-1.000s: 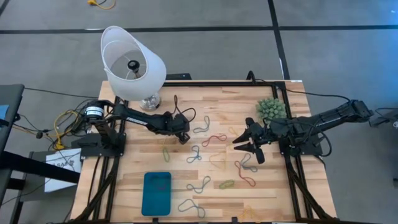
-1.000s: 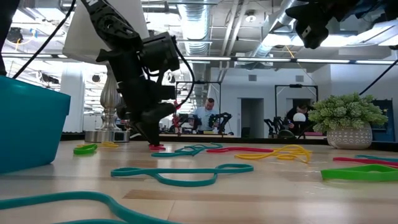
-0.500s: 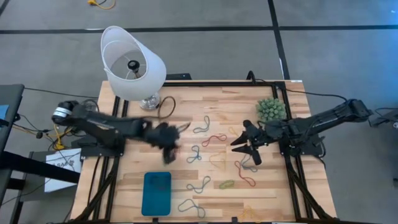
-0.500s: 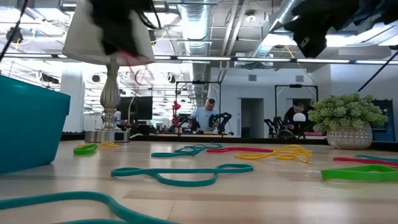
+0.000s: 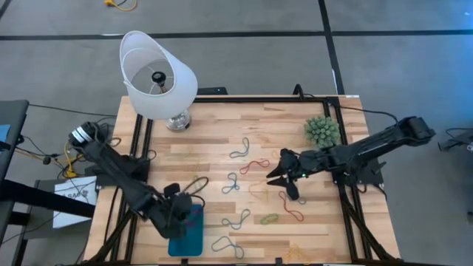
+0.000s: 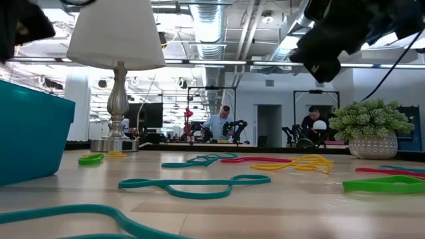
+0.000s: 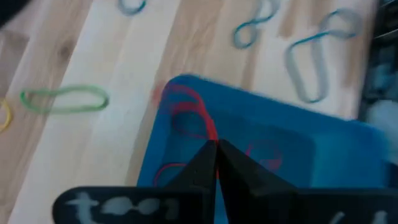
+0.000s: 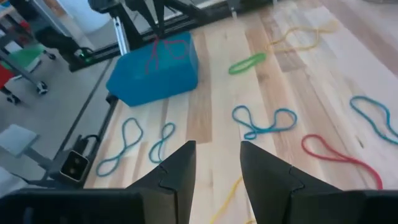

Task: Pick and place items into bin
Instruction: Put the top red rubber band into the blue bin

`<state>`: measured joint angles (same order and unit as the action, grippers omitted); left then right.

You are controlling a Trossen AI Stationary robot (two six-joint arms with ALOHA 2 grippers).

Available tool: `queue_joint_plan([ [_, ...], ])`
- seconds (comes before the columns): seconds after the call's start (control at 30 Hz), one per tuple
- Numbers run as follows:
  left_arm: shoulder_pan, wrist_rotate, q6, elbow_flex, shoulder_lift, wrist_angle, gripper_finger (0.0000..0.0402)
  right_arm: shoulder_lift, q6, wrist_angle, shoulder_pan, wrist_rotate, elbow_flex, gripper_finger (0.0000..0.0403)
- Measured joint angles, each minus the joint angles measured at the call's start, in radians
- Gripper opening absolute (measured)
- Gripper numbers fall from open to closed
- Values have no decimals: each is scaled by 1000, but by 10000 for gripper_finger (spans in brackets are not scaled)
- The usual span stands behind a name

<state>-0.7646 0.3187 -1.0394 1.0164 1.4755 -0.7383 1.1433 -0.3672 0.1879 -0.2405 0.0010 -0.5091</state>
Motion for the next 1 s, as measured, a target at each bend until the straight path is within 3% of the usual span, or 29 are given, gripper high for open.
queue_joint_plan([
  [0.2, 4, -32, -85, 0, 130, -25, 2, 43, 0, 19, 0, 0, 0, 119],
  [0.27, 12, -96, -107, 0, 161, -24, 12, 43, 0, 29, 0, 0, 0, 119],
  [0.53, 43, -177, -83, 1, 204, -11, 100, 34, 0, 37, 0, -2, 0, 119],
  [0.67, 61, -198, -13, 47, 205, -37, 122, 42, 0, 30, 0, -1, 0, 119],
  [0.83, 60, -32, 166, 230, 205, -185, 126, 58, 14, 25, 8, 9, 0, 119],
  [1.0, 51, 277, 289, 454, 205, -458, 126, 77, 136, 17, 45, 59, 0, 119],
])
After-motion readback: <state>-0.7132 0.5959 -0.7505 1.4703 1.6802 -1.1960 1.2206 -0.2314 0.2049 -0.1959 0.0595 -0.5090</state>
